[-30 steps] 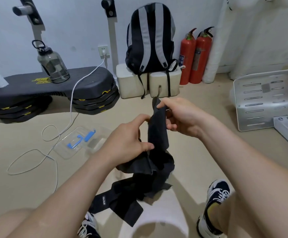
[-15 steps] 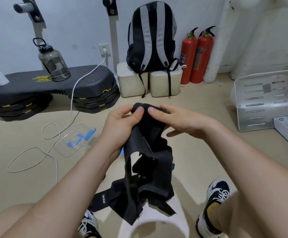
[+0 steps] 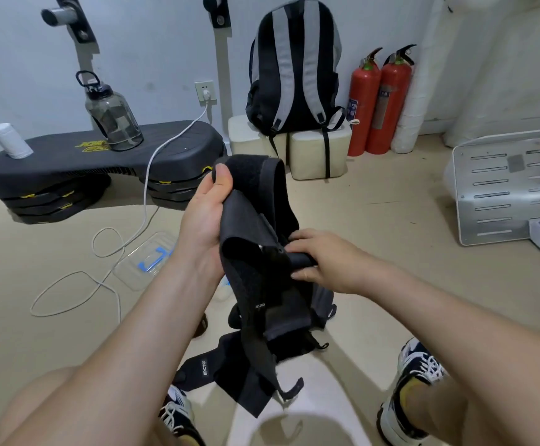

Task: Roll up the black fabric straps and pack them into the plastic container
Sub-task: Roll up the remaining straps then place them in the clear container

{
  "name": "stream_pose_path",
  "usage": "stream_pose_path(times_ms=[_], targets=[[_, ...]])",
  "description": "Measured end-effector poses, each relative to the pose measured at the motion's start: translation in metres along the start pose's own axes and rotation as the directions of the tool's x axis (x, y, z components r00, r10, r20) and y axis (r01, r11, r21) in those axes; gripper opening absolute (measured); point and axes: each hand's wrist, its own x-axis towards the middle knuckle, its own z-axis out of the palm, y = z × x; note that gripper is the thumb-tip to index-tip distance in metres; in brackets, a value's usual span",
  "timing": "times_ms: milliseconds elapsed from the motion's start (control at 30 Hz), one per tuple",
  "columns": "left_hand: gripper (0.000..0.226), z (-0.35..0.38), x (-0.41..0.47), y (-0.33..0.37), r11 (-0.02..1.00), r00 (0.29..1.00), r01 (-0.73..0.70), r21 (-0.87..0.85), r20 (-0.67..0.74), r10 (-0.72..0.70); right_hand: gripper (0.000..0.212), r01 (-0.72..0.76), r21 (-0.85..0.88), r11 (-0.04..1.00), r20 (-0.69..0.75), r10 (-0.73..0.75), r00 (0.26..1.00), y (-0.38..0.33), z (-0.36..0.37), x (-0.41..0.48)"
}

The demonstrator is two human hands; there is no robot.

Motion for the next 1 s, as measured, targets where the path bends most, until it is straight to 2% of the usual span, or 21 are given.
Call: stream_pose_path(times_ms=[33, 67, 133, 200, 267, 300, 367, 434, 467, 534, 600, 634, 667, 700, 767, 801, 834, 867, 934, 967, 1001], targets=[[0.020, -0.002, 0.002, 0.002, 0.999, 1.000, 0.006, -0.035, -0.002, -0.006, 0.016, 0.029, 0.034, 0.999, -0.051, -0.027, 0.998, 0.002, 0.004, 0.003], [0.021, -0.004, 0.003, 0.006, 0.996, 1.000, 0.023, -0.086, -0.010, -0.024, 0.004, 0.020, 0.100, 0.995, -0.066, -0.013, 0.998, 0.005, 0.002, 0.005], [0.022, -0.014, 0.010, 0.015, 0.981, 0.994, 0.064, -0.184, -0.073, -0.079, 0.011, -0.072, 0.365, 0.928, -0.023, 0.087, 0.996, 0.010, -0.017, 0.002], [0.018, -0.025, 0.017, 0.021, 0.985, 0.976, 0.101, -0.137, -0.177, -0.125, 0.018, -0.138, 0.696, 0.704, 0.037, 0.157, 0.987, 0.013, -0.041, -0.010], [0.019, -0.032, 0.023, 0.019, 0.988, 0.961, 0.142, 0.054, -0.248, -0.125, 0.019, -0.094, 0.853, 0.514, 0.012, 0.159, 0.987, 0.017, -0.058, -0.018], [0.020, -0.031, 0.022, 0.018, 0.970, 0.961, 0.155, 0.186, -0.258, -0.104, 0.022, -0.072, 0.891, 0.448, -0.007, 0.171, 0.985, 0.018, -0.064, -0.022], [0.027, -0.032, 0.020, 0.015, 0.870, 0.972, 0.147, 0.470, -0.229, -0.041, 0.020, -0.050, 0.916, 0.398, -0.036, 0.206, 0.978, 0.019, -0.068, -0.024], [0.048, -0.031, 0.016, 0.015, 0.767, 0.988, 0.094, 0.634, -0.155, 0.008, 0.017, -0.068, 0.896, 0.438, -0.056, 0.265, 0.963, 0.018, -0.069, -0.025], [0.056, -0.030, 0.013, 0.016, 0.731, 0.995, 0.078, 0.678, -0.099, -0.015, 0.020, -0.087, 0.876, 0.474, -0.068, 0.301, 0.951, 0.018, -0.068, -0.025], [0.050, -0.028, 0.001, 0.020, 0.614, 0.978, 0.058, 0.787, 0.079, -0.194, 0.025, -0.124, 0.838, 0.532, -0.109, 0.385, 0.916, 0.017, -0.067, -0.025], [0.033, -0.032, -0.011, 0.025, 0.507, 0.881, 0.028, 0.862, 0.218, -0.419, 0.021, -0.095, 0.875, 0.475, -0.197, 0.528, 0.826, 0.028, -0.071, -0.025], [0.030, -0.037, -0.017, 0.029, 0.489, 0.843, -0.004, 0.872, 0.266, -0.468, 0.018, -0.046, 0.913, 0.405, -0.237, 0.620, 0.748, 0.036, -0.078, -0.028], [0.036, -0.042, -0.020, 0.035, 0.506, 0.831, -0.046, 0.861, 0.314, -0.458, 0.016, 0.017, 0.937, 0.350, -0.270, 0.689, 0.672, 0.045, -0.086, -0.032], [0.047, -0.047, -0.021, 0.042, 0.553, 0.847, -0.078, 0.830, 0.348, -0.402, 0.014, 0.059, 0.946, 0.319, -0.283, 0.722, 0.631, 0.051, -0.092, -0.037], [0.055, -0.054, -0.019, 0.050, 0.647, 0.896, -0.084, 0.757, 0.343, -0.284, 0.012, 0.070, 0.958, 0.277, -0.250, 0.694, 0.676, 0.052, -0.094, -0.042], [0.045, -0.052, -0.019, 0.048, 0.653, 0.904, -0.088, 0.752, 0.336, -0.265, 0.015, 0.053, 0.964, 0.259, -0.217, 0.660, 0.719, 0.048, -0.091, -0.040], [0.030, -0.048, -0.019, 0.040, 0.609, 0.908, -0.105, 0.786, 0.325, -0.262, 0.019, 0.044, 0.969, 0.244, -0.193, 0.628, 0.754, 0.041, -0.087, -0.037], [0.019, -0.043, -0.020, 0.028, 0.506, 0.918, -0.146, 0.850, 0.307, -0.252, 0.021, 0.043, 0.973, 0.226, -0.174, 0.601, 0.780, 0.032, -0.083, -0.034], [0.021, -0.037, -0.021, 0.001, 0.235, 0.934, -0.259, 0.937, 0.305, -0.186, 0.020, 0.057, 0.987, 0.148, -0.132, 0.565, 0.815, 0.016, -0.079, -0.028], [0.024, -0.034, -0.024, -0.009, 0.132, 0.930, -0.312, 0.941, 0.331, -0.159, 0.019, 0.068, 0.993, 0.099, -0.112, 0.547, 0.830, 0.009, -0.079, -0.027], [0.027, -0.030, -0.027, -0.016, 0.089, 0.924, -0.342, 0.936, 0.352, -0.151, 0.020, 0.076, 0.996, 0.053, -0.093, 0.527, 0.845, 0.004, -0.078, -0.025]])
